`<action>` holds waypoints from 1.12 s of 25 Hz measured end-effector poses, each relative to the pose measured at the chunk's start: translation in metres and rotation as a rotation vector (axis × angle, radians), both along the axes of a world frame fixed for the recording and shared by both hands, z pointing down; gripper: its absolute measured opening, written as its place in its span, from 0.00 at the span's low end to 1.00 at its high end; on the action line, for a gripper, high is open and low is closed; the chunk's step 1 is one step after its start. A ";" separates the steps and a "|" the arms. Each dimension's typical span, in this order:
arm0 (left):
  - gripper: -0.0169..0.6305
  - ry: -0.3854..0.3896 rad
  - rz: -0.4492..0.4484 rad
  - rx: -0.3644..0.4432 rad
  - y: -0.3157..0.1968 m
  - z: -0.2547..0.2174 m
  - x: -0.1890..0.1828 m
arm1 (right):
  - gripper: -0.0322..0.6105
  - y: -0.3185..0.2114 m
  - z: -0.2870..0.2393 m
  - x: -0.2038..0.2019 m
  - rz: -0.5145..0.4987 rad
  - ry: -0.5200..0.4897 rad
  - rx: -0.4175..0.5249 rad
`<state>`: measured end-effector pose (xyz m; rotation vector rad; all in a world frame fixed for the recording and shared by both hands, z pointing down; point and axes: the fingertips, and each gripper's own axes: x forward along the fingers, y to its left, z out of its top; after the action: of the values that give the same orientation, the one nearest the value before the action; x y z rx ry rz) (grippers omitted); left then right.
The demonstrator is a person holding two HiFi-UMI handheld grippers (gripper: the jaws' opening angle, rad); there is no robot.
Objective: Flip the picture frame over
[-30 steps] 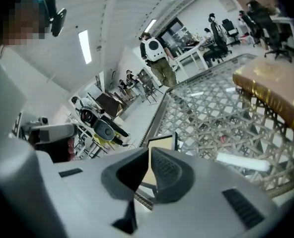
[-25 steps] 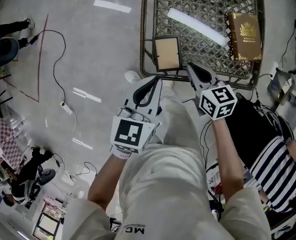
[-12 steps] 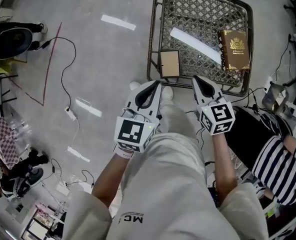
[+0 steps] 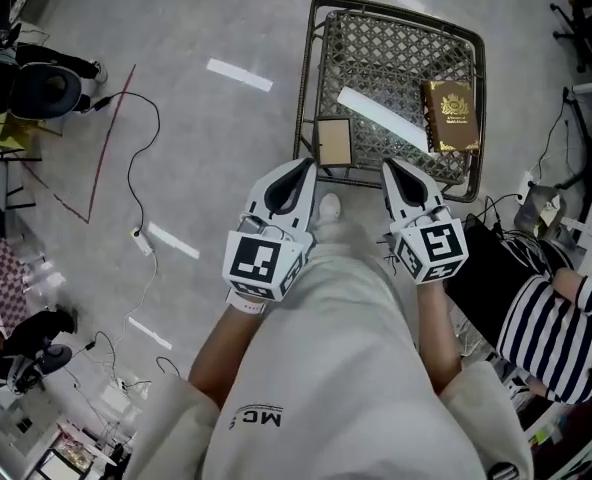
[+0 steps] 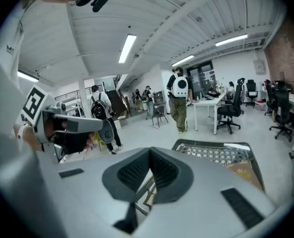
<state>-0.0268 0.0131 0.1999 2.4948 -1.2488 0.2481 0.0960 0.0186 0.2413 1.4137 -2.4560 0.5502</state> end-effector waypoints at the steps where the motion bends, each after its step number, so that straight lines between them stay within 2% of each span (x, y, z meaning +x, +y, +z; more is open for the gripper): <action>1: 0.06 0.000 -0.002 0.012 0.001 -0.003 0.000 | 0.08 0.000 -0.007 0.001 0.004 -0.003 0.020; 9: 0.06 0.005 -0.021 0.057 0.020 -0.020 -0.001 | 0.08 0.017 -0.042 0.008 0.020 -0.017 0.119; 28: 0.06 0.004 -0.054 0.095 0.039 -0.037 0.000 | 0.08 0.037 -0.056 0.005 -0.009 -0.021 0.177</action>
<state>-0.0268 0.0524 0.1628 2.5346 -1.3540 0.1740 0.1010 0.0552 0.1850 1.4672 -2.5811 0.3550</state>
